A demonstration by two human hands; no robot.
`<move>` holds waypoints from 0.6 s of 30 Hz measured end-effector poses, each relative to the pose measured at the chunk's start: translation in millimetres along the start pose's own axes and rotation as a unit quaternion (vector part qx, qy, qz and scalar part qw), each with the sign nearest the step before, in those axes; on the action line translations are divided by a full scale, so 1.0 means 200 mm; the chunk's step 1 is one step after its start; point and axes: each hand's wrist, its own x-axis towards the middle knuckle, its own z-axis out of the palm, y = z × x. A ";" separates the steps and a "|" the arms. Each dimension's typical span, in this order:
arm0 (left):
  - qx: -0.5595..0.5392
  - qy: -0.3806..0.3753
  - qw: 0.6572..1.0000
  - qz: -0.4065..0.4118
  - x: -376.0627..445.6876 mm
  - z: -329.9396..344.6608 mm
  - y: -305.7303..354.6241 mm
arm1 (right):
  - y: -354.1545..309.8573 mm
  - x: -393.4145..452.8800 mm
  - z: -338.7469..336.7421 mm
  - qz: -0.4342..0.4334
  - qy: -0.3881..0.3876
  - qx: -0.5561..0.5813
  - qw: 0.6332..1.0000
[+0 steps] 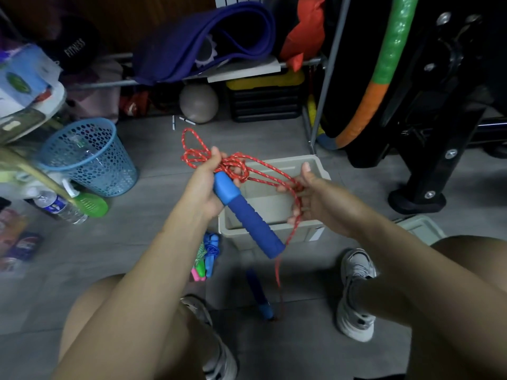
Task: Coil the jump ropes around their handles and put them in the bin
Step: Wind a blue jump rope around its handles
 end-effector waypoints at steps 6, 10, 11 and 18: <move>0.019 0.120 0.991 0.049 0.09 -0.08 -0.01 | -0.05 -0.05 -0.05 0.001 0.063 -0.166 0.984; 0.081 0.203 0.968 0.121 0.12 -0.11 -0.01 | -0.12 -0.11 -0.14 0.084 -0.064 -0.382 0.918; 0.105 0.208 0.964 0.132 0.12 -0.11 -0.02 | -0.13 -0.11 -0.16 0.063 -0.072 -0.436 0.895; 0.401 -0.094 0.907 0.087 -0.06 0.00 -0.13 | -0.16 -0.08 -0.06 -0.171 0.056 -0.242 0.953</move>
